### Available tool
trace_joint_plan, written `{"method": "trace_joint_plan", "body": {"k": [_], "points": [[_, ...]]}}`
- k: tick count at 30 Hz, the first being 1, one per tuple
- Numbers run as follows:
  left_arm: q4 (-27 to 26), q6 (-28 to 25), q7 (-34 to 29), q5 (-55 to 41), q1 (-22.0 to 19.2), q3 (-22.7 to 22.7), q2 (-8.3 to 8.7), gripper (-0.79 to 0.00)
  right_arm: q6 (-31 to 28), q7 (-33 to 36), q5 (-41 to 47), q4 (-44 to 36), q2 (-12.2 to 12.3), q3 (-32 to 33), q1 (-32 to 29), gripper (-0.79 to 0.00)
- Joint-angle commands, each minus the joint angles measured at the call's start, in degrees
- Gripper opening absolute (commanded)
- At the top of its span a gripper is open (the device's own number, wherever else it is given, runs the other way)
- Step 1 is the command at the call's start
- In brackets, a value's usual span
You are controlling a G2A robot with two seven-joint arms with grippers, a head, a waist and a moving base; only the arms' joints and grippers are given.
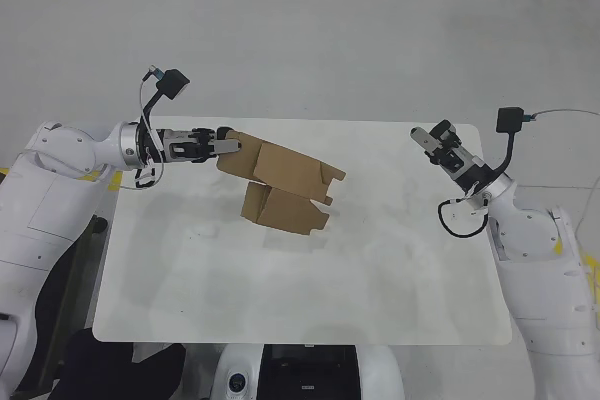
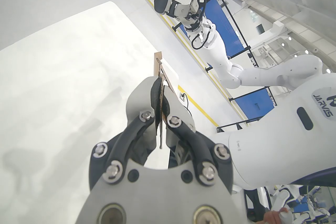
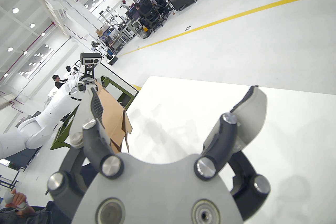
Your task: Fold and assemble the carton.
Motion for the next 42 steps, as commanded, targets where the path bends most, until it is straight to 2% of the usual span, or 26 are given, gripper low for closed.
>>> {"method": "trace_joint_plan", "body": {"k": [1, 5, 15, 21, 27, 39, 41, 42], "points": [[0.0, 0.0, 0.0, 0.0, 0.0, 0.0, 0.0, -0.785, 0.0, 0.0, 0.0, 0.0, 0.0, 0.0, 0.0, 0.0], [-0.76, 1.33, 1.31, 0.7, 0.63, 0.18, -0.11, -0.785, 0.03, 1.84, 1.08, 0.52, -0.12, -1.66, 0.18, 0.0], [2.86, 3.5, 1.18, -0.77, -0.72, 3.59, -2.22, -0.785, -3.1, 12.34, 3.92, 11.21, -1.14, -10.92, 9.31, 0.0], [6.58, 3.51, -1.73, -6.7, -2.57, 4.94, -3.7, -0.785, -7.57, 18.5, 9.47, 17.69, -2.12, -16.55, 12.96, 0.0], [9.1, 3.82, -1.81, -7.39, -4.83, 6.2, -5.19, -0.785, -12.84, 24.2, 16.21, 22.33, -3.16, -21.36, 15.77, 0.0], [12.26, 3.99, -2.13, -9.07, -6.87, 7.12, -7.38, -0.785, -18.18, 29.93, 24.94, 27.19, -4.67, -26.97, 19.76, 0.0], [12.91, 3.86, -2.52, -9.66, -6.98, 6.95, -7.61, -0.785, -18.76, 30.39, 26.27, 27.96, -4.85, -27.47, 20.2, -0.16], [13.33, 3.84, -2.7, -9.99, -7.04, 6.82, -7.71, -0.785, -19.13, 30.59, 27.1, 28.34, -4.93, -27.67, 20.36, -0.36]]}}
